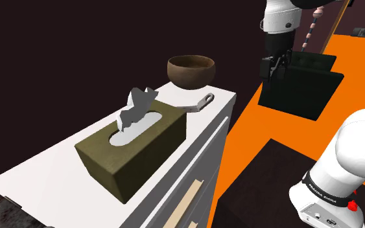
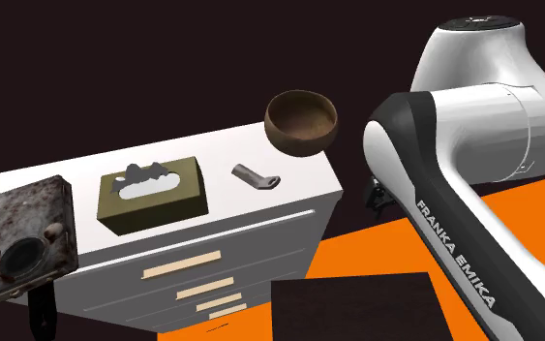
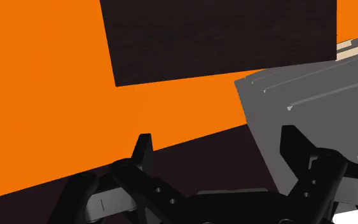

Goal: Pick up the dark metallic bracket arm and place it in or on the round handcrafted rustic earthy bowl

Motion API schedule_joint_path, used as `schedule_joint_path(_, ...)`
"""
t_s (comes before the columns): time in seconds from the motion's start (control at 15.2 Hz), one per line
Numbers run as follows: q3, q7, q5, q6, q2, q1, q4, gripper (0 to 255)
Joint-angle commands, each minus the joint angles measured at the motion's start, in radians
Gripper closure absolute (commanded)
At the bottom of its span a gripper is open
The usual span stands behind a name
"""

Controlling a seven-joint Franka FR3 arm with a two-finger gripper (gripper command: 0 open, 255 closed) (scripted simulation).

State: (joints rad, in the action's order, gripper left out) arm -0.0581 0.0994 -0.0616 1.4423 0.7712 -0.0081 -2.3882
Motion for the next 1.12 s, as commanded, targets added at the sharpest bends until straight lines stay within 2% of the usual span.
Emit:
schedule_joint_path(0.0, 0.0, 0.0, 0.0, 0.0, 0.0, 0.0, 0.0, 0)
schedule_joint_path(0.53, -0.087, -0.026, 0.106, 0.084, -0.159, 0.106, 0.115, 0)
schedule_joint_path(1.06, -0.176, -0.057, 0.181, 0.142, -0.313, 0.196, 0.263, 0)
